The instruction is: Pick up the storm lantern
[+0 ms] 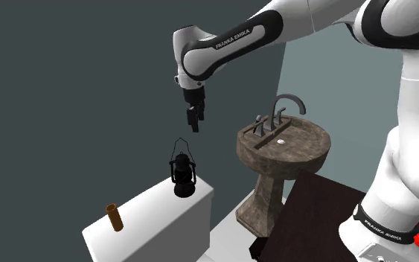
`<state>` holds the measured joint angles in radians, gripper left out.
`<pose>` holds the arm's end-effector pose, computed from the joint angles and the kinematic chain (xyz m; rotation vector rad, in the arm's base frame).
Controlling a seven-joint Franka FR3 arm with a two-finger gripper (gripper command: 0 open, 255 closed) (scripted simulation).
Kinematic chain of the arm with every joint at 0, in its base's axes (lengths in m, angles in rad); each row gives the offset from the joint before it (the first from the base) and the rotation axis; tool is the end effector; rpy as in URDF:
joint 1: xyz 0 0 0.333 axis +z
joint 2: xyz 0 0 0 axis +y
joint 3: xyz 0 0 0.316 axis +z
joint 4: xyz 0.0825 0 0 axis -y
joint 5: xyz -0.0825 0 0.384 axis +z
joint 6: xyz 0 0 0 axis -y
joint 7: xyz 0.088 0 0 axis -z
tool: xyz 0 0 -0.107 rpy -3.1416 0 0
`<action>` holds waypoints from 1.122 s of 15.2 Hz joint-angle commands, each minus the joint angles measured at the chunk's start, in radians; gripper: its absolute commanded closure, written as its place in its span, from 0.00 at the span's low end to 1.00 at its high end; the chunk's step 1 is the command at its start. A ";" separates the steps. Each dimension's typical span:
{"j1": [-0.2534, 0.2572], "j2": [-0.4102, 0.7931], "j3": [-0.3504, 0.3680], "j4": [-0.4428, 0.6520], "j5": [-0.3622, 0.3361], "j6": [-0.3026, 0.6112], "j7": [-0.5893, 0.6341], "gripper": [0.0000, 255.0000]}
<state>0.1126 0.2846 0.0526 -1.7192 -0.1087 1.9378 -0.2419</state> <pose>0.6250 0.0941 0.4148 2.9807 0.6788 -0.1049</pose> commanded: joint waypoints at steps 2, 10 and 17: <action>0.010 0.128 0.007 0.121 -0.009 -0.015 -0.021 0.00; 0.055 0.495 0.022 0.533 -0.034 -0.117 -0.075 0.00; 0.078 0.687 0.023 0.746 -0.043 -0.158 -0.098 0.00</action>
<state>0.1916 0.9661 0.0759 -0.9705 -0.1510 1.7714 -0.3395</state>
